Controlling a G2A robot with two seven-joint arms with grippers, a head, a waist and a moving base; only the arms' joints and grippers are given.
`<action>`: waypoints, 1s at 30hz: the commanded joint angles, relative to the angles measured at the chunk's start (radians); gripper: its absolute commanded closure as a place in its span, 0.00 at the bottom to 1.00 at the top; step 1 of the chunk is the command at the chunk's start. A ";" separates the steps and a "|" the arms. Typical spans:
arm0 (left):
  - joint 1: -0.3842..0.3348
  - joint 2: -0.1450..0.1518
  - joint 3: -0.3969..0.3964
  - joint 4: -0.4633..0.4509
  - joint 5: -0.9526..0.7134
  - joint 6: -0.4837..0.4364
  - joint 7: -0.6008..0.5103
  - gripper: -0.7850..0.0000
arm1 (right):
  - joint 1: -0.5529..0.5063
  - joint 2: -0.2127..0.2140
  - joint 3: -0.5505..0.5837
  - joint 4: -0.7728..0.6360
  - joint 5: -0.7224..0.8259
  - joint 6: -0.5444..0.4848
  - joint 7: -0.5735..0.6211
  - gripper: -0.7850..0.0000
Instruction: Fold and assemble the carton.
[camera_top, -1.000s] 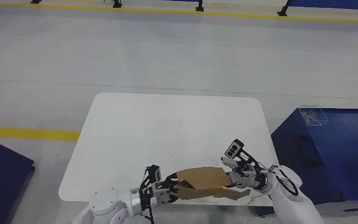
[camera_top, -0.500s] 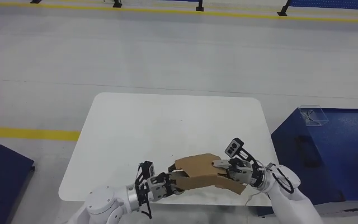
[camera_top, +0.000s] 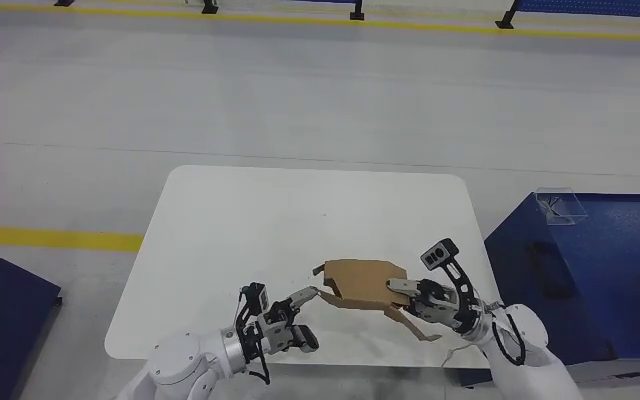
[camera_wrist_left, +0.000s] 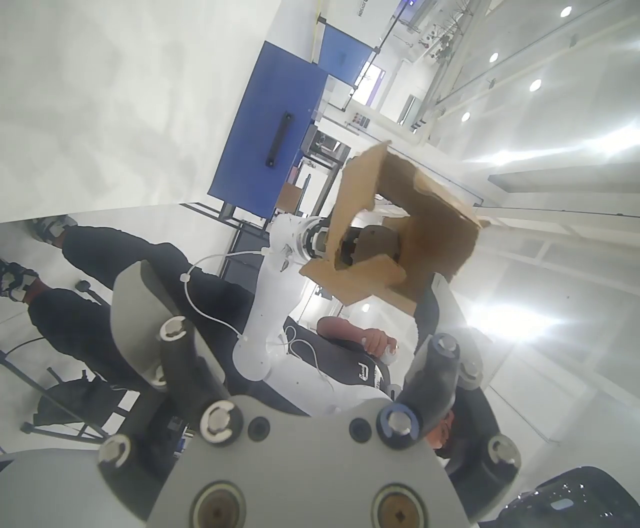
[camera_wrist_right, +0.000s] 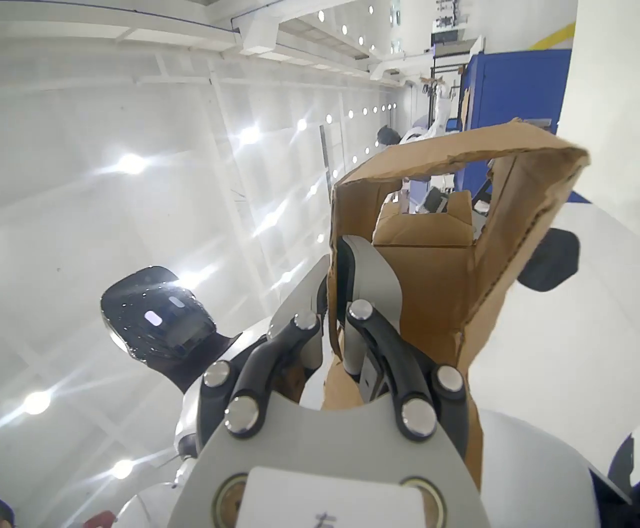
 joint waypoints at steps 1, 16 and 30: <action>0.000 0.000 0.000 0.000 0.000 0.000 0.000 0.00 | 0.001 0.000 -0.001 0.001 0.014 0.024 0.001 1.00; 0.195 0.003 -0.125 -0.233 0.448 -0.776 0.230 0.00 | -0.052 0.009 0.039 -0.044 -0.351 -0.480 0.082 1.00; 0.097 -0.008 0.000 -0.201 0.621 -0.586 0.134 0.00 | -0.090 0.036 0.042 -0.115 -0.298 -0.537 0.112 1.00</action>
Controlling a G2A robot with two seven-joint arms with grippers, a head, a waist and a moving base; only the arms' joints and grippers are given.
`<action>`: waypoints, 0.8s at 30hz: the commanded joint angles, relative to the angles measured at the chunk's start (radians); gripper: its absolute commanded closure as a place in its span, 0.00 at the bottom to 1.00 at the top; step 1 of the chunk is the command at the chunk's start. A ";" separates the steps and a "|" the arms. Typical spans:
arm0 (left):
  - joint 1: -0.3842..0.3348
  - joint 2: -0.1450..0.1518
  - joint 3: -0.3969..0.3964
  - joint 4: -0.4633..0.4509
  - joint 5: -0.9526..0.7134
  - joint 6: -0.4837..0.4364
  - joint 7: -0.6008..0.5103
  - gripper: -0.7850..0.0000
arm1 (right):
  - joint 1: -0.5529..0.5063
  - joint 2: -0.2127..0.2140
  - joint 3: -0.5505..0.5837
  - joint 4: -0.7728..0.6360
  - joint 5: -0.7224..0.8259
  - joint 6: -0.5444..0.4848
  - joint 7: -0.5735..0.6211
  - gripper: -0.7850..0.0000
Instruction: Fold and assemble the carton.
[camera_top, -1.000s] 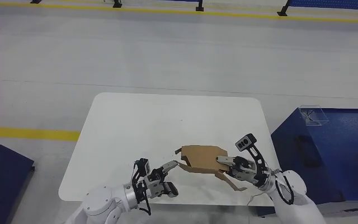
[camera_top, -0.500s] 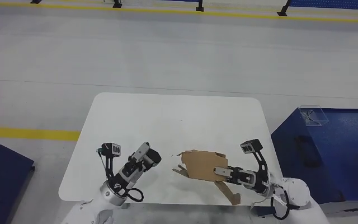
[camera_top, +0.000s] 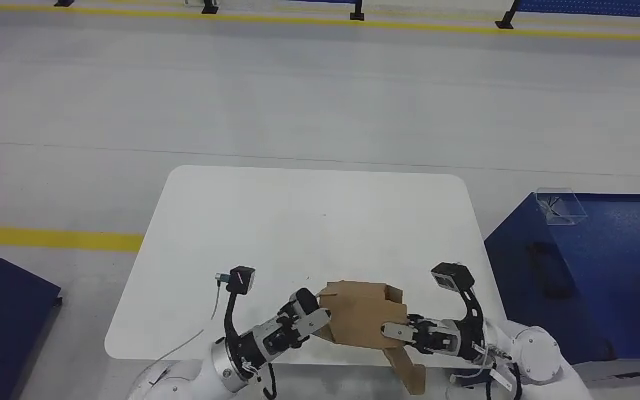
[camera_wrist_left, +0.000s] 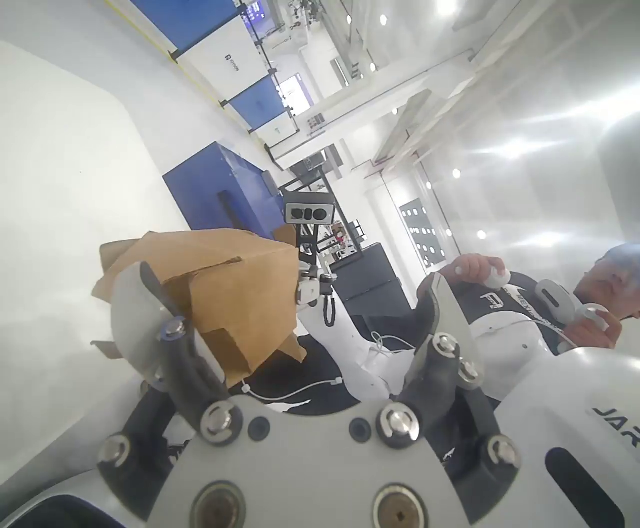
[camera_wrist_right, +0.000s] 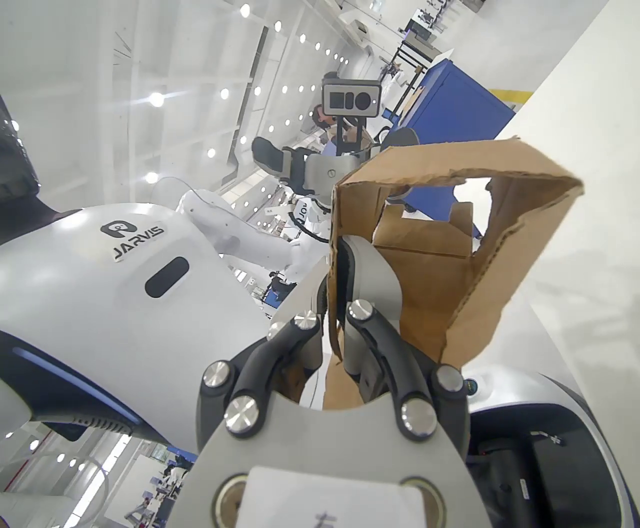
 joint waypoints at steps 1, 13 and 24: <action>-0.005 -0.001 0.008 0.002 -0.003 0.006 -0.005 0.00 | 0.000 0.004 0.000 0.002 0.018 0.005 0.005 1.00; 0.026 -0.005 0.039 -0.038 -0.008 -0.133 -0.003 0.00 | 0.010 0.019 -0.053 0.026 -0.007 0.016 0.016 1.00; 0.032 -0.011 0.047 -0.034 0.057 -0.126 0.081 0.00 | 0.025 0.028 -0.049 0.061 0.046 0.017 0.017 1.00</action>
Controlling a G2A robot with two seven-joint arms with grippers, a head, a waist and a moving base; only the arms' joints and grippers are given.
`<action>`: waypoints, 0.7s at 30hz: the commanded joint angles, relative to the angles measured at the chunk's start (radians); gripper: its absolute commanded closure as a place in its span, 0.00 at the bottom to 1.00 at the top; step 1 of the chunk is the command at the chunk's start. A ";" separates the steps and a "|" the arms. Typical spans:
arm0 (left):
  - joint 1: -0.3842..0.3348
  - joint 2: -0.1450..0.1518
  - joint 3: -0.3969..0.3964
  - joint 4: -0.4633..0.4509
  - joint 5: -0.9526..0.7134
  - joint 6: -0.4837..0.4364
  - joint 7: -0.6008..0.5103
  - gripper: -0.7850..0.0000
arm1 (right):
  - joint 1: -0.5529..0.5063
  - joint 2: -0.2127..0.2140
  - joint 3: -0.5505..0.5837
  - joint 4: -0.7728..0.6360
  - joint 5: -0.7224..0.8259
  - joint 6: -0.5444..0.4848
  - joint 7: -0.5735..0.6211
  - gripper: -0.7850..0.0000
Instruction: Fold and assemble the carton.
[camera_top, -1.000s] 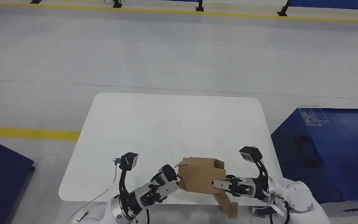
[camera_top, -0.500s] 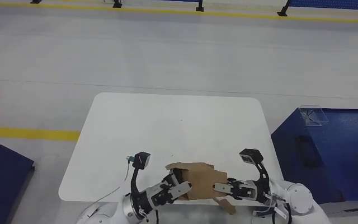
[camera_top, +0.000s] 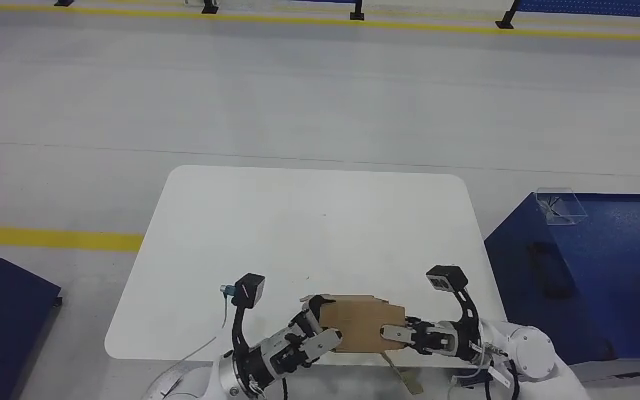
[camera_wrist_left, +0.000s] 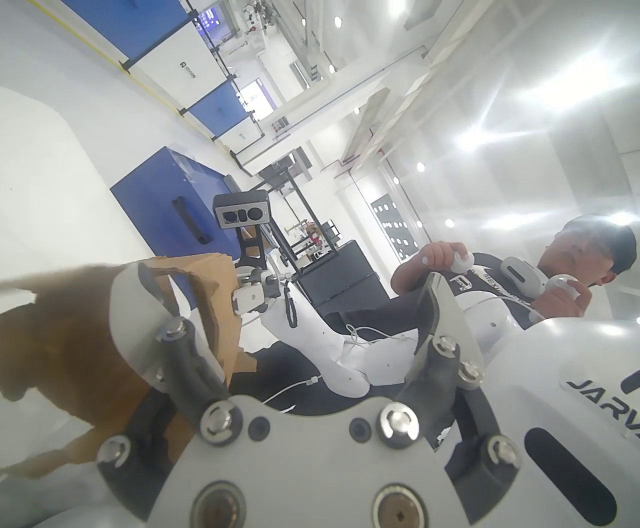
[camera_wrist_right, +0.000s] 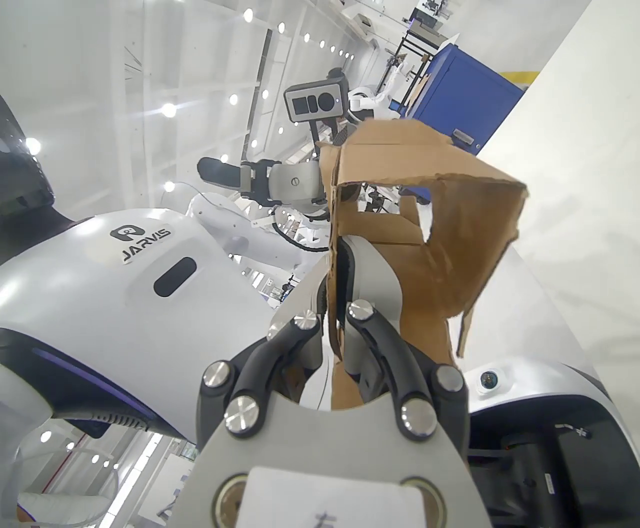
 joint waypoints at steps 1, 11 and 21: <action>0.006 -0.001 -0.004 -0.002 0.024 -0.005 0.033 0.00 | 0.003 0.001 -0.002 0.006 0.005 0.001 0.001 1.00; 0.016 -0.006 0.033 -0.009 0.095 -0.057 0.049 0.00 | 0.019 0.001 -0.033 0.031 0.000 0.020 0.000 1.00; 0.103 -0.012 -0.037 -0.054 0.111 -0.240 0.297 0.00 | 0.091 -0.005 -0.035 0.131 0.333 0.283 0.010 1.00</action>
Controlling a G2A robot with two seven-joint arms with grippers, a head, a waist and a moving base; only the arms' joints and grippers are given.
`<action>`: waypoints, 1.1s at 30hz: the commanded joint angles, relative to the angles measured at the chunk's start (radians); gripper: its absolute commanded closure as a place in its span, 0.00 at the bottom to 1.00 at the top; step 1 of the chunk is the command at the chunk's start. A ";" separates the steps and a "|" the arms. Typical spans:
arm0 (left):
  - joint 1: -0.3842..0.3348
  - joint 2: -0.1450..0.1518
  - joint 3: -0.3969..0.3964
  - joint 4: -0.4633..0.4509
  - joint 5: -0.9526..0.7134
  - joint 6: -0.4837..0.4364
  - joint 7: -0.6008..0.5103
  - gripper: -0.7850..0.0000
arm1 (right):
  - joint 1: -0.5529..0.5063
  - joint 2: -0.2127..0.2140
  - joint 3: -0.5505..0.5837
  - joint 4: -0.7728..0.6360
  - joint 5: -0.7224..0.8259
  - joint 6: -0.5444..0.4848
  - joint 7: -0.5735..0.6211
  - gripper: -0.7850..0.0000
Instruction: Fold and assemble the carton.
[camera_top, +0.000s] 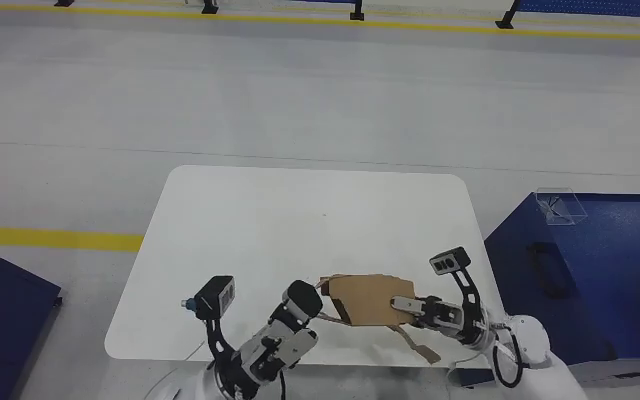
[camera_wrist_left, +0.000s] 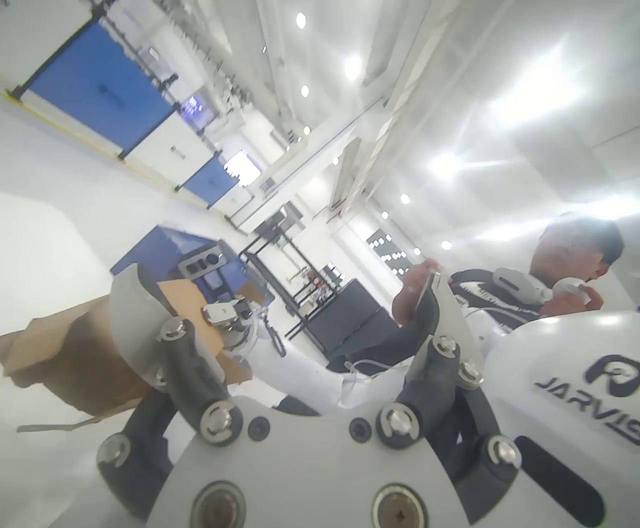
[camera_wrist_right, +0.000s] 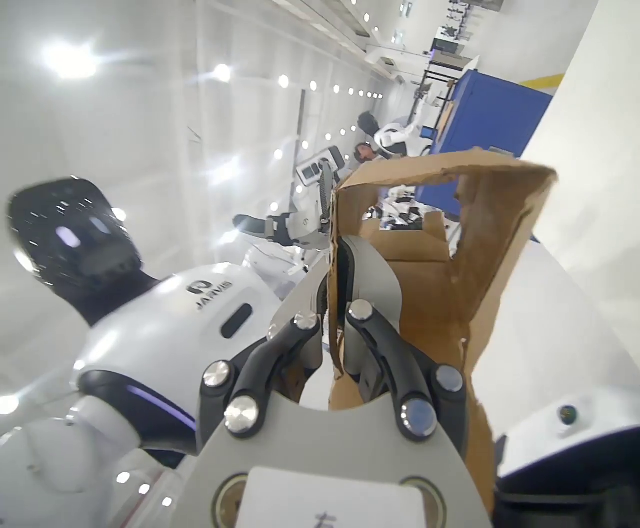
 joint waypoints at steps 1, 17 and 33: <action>0.039 0.004 -0.024 -0.002 0.000 -0.035 0.012 0.00 | 0.026 -0.001 -0.003 0.035 0.095 0.089 0.033 1.00; 0.011 -0.009 0.111 0.024 0.176 0.070 -0.078 0.00 | 0.088 -0.019 -0.073 0.101 0.111 0.146 0.121 1.00; -0.081 -0.031 0.179 0.079 0.047 0.207 -0.142 0.00 | 0.031 -0.020 -0.034 0.048 0.093 0.061 0.178 1.00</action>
